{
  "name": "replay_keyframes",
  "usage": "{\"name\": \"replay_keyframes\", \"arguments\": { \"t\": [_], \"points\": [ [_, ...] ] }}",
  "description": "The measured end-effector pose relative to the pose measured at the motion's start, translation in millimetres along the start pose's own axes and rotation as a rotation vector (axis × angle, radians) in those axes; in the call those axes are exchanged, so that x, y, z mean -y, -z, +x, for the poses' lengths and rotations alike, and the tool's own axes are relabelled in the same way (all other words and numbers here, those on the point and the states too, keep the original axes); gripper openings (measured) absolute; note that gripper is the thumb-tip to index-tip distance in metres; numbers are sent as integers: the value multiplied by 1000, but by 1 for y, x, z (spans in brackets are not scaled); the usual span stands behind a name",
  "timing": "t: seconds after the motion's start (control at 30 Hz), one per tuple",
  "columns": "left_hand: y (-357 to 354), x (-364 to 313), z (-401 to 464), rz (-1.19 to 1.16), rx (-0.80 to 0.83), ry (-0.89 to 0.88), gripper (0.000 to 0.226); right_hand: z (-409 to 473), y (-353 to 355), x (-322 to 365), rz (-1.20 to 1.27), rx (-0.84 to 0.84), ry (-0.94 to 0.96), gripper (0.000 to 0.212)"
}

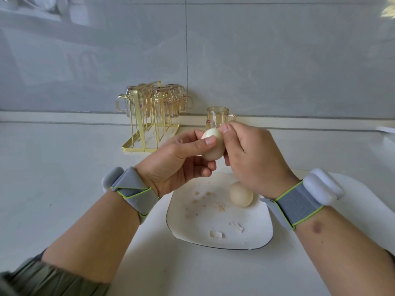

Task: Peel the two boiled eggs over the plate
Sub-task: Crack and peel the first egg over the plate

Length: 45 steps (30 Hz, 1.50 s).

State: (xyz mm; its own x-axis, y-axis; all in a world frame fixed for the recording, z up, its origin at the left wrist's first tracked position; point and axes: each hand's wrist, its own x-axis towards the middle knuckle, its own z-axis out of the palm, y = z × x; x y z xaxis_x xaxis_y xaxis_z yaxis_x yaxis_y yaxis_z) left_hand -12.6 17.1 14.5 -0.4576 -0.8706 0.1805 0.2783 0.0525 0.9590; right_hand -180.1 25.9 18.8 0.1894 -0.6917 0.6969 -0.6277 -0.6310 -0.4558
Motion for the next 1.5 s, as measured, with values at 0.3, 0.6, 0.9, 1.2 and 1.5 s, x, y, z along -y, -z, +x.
{"name": "replay_keyframes", "arguments": {
  "t": [0.3, 0.6, 0.9, 1.2, 1.5],
  "points": [
    [1, -2, -1, 9, -30, 14, 50, 2, 2, -2, 30, -82, -85, 33],
    [3, -4, 0, -59, -63, -2, 36, 0, 7, 2, 158, -108, -105, 30],
    [-1, -1, 0, 25, -5, -7, 29, -1, 3, 3, 120, -38, -26, 48],
    [1, 1, 2, 94, -13, -27, 23, 0, 2, 2, 22, -27, 16, 44],
    [2, 1, 2, 61, -21, -11, 36, 0, 3, 1, 5, -2, 12, 35]
  ]
}}
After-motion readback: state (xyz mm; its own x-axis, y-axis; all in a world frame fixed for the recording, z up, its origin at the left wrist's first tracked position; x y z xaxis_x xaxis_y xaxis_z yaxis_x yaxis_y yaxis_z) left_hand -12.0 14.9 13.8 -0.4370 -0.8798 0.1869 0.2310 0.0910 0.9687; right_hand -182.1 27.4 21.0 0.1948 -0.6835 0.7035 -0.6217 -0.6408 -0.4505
